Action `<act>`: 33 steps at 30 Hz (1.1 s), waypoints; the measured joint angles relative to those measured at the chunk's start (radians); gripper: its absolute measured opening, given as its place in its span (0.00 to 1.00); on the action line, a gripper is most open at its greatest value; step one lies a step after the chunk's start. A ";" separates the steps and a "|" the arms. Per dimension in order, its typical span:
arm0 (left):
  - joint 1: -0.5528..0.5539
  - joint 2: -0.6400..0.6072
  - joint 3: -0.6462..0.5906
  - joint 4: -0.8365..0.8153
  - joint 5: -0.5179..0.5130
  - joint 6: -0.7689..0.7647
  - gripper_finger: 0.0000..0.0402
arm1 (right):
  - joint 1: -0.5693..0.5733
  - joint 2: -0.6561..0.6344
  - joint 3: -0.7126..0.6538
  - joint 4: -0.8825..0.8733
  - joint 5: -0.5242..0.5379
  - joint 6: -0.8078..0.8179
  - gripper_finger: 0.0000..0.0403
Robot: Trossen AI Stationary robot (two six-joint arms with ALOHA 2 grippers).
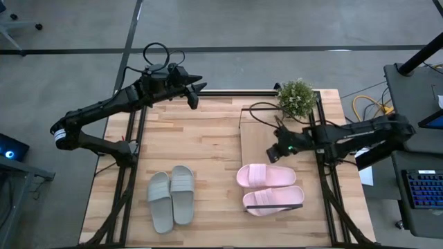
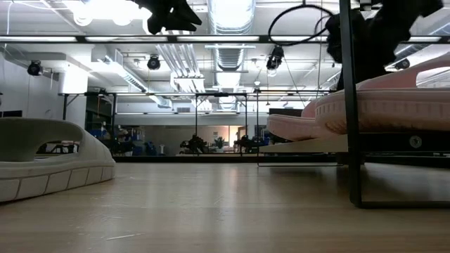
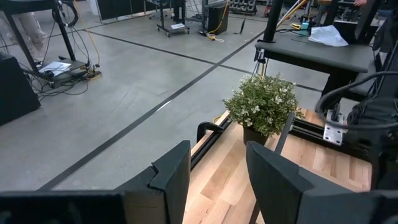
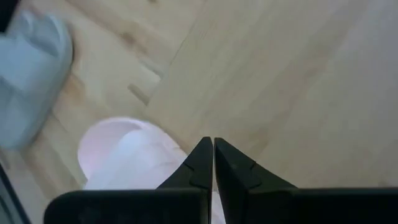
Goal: Pick and place slides into the shelf
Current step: Put the pink slide on the shelf
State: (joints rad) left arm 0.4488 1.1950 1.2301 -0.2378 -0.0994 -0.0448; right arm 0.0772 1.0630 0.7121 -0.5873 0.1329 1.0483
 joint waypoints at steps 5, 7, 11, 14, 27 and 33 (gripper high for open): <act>0.000 0.000 0.000 -0.008 0.000 -0.001 0.35 | -0.061 0.075 0.024 0.002 -0.155 -0.161 0.02; 0.000 0.000 0.000 -0.009 -0.001 -0.001 0.35 | -0.065 0.103 0.038 0.004 -0.176 -0.201 0.02; 0.000 0.000 0.000 -0.010 -0.004 -0.001 0.35 | -0.065 0.160 0.046 0.055 -0.204 -0.262 0.02; 0.001 0.000 0.000 -0.009 -0.004 -0.001 0.35 | -0.065 0.203 0.049 0.106 -0.228 -0.288 0.02; 0.001 0.000 0.000 -0.014 -0.003 -0.001 0.35 | -0.063 0.295 0.048 0.114 -0.286 -0.381 0.02; 0.001 0.000 0.000 -0.017 -0.003 -0.001 0.35 | -0.056 0.272 0.048 0.125 -0.294 -0.360 0.02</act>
State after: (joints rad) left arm 0.4496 1.1950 1.2301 -0.2547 -0.1020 -0.0458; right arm 0.0213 1.3347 0.7601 -0.4623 -0.1607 0.6887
